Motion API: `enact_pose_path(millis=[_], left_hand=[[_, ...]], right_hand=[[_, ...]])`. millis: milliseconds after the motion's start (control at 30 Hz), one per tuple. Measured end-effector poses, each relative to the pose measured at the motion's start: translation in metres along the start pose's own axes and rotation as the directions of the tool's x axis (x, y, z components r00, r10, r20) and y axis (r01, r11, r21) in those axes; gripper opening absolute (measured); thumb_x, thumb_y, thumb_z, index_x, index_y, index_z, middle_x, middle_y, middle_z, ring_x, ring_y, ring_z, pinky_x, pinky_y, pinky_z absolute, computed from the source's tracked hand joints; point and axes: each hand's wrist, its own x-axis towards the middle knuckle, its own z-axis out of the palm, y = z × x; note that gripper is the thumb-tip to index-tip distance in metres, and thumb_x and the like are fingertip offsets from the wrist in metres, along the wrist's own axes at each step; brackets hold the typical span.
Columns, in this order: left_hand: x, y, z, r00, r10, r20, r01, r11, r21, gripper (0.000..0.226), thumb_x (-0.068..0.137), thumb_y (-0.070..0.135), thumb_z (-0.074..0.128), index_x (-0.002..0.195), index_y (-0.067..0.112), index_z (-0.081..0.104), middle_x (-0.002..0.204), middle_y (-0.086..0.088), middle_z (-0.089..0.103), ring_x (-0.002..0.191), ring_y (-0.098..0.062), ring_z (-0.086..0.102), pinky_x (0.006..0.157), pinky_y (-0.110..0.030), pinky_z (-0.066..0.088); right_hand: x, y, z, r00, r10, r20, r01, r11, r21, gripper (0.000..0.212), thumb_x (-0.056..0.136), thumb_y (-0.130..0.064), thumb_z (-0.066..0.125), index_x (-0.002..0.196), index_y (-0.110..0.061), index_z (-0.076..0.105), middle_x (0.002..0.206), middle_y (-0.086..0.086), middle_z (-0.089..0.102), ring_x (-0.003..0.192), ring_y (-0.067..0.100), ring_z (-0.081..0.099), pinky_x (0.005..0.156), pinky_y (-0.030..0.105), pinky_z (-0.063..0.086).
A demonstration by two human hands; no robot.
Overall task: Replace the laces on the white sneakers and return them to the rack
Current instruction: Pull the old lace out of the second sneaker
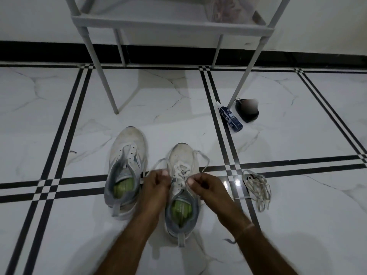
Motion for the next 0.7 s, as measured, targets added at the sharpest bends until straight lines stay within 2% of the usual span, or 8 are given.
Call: enact_pose_path(millis=[167, 267, 333, 400, 467, 533, 600, 700], left_hand=[[-0.012, -0.016, 0.001, 0.997, 0.071, 0.017, -0.072, 0.992, 0.099, 0.017, 0.101, 0.008, 0.057, 0.11, 0.018, 0.067, 0.106, 0.002, 0.073, 0.099, -0.014, 0.068, 0.08, -0.021, 0.054], [-0.013, -0.017, 0.0, 0.995, 0.061, 0.075, -0.071, 0.989, 0.128, 0.024, 0.098, 0.001, 0.057, 0.107, 0.019, 0.07, 0.104, 0.002, 0.075, 0.101, -0.016, 0.069, 0.084, -0.022, 0.056], [-0.013, -0.017, -0.002, 0.993, 0.064, 0.095, -0.075, 0.99, 0.118, 0.026, 0.098, 0.0, 0.056, 0.108, 0.02, 0.071, 0.106, 0.004, 0.076, 0.103, -0.016, 0.069, 0.09, -0.03, 0.056], [-0.015, -0.018, -0.005, 0.986, 0.094, 0.141, -0.116, 0.98, 0.16, 0.029, 0.099, 0.0, 0.056, 0.111, 0.021, 0.071, 0.109, 0.007, 0.075, 0.105, -0.009, 0.068, 0.091, -0.025, 0.054], [-0.016, -0.018, -0.006, 0.973, 0.117, 0.2, -0.155, 0.97, 0.186, 0.036, 0.096, -0.007, 0.055, 0.115, 0.02, 0.071, 0.113, 0.007, 0.074, 0.106, -0.004, 0.067, 0.087, -0.017, 0.053], [-0.017, -0.019, -0.006, 0.955, 0.118, 0.271, -0.168, 0.972, 0.165, 0.044, 0.089, -0.013, 0.059, 0.116, 0.019, 0.071, 0.118, 0.006, 0.07, 0.106, 0.0, 0.064, 0.083, -0.014, 0.052], [-0.014, -0.024, -0.005, 0.929, 0.195, 0.315, -0.267, 0.942, 0.203, 0.043, 0.082, -0.007, 0.073, 0.11, 0.026, 0.074, 0.12, 0.012, 0.066, 0.107, 0.0, 0.062, 0.081, -0.015, 0.053], [-0.007, -0.025, 0.0, 0.908, 0.316, 0.276, -0.397, 0.859, 0.324, 0.029, 0.079, 0.005, 0.082, 0.094, 0.03, 0.078, 0.105, 0.015, 0.069, 0.101, -0.004, 0.064, 0.076, -0.013, 0.051]], right_hand=[[0.01, -0.006, 0.004, 0.984, -0.148, 0.103, 0.166, 0.966, -0.197, 0.014, 0.087, -0.025, 0.08, 0.086, -0.011, 0.075, 0.08, 0.0, 0.071, 0.074, 0.005, 0.063, 0.071, 0.02, 0.049], [0.021, -0.011, 0.0, 0.987, -0.07, 0.147, 0.097, 0.979, -0.182, 0.023, 0.096, -0.02, 0.069, 0.084, -0.001, 0.071, 0.077, 0.009, 0.072, 0.071, 0.013, 0.064, 0.069, 0.026, 0.052], [0.024, -0.018, -0.004, 0.99, 0.044, 0.133, -0.051, 0.997, 0.057, 0.022, 0.102, -0.019, 0.061, 0.091, -0.003, 0.071, 0.083, 0.008, 0.074, 0.07, 0.014, 0.063, 0.065, 0.022, 0.052], [0.026, -0.023, -0.006, 0.976, 0.122, 0.178, -0.188, 0.886, 0.425, 0.023, 0.104, -0.02, 0.054, 0.111, -0.005, 0.069, 0.104, 0.008, 0.077, 0.084, 0.016, 0.071, 0.074, 0.023, 0.057], [0.029, -0.017, -0.007, 0.975, 0.126, 0.183, -0.207, 0.815, 0.541, 0.03, 0.104, -0.016, 0.052, 0.13, -0.005, 0.062, 0.124, 0.012, 0.072, 0.098, 0.021, 0.073, 0.081, 0.027, 0.059], [0.026, -0.01, -0.005, 0.988, 0.147, 0.044, -0.153, 0.915, 0.373, 0.028, 0.104, -0.009, 0.053, 0.131, -0.007, 0.062, 0.125, 0.018, 0.069, 0.089, 0.017, 0.072, 0.07, 0.023, 0.057], [0.021, -0.001, -0.005, 0.986, 0.077, -0.151, -0.053, 0.986, 0.161, 0.024, 0.102, -0.009, 0.059, 0.124, -0.012, 0.065, 0.121, 0.014, 0.069, 0.083, 0.011, 0.067, 0.064, 0.017, 0.053], [0.012, 0.008, -0.006, 0.976, 0.023, -0.216, 0.007, 0.99, 0.137, 0.02, 0.098, -0.01, 0.064, 0.117, -0.016, 0.067, 0.114, 0.003, 0.07, 0.093, 0.013, 0.069, 0.073, 0.018, 0.056]])
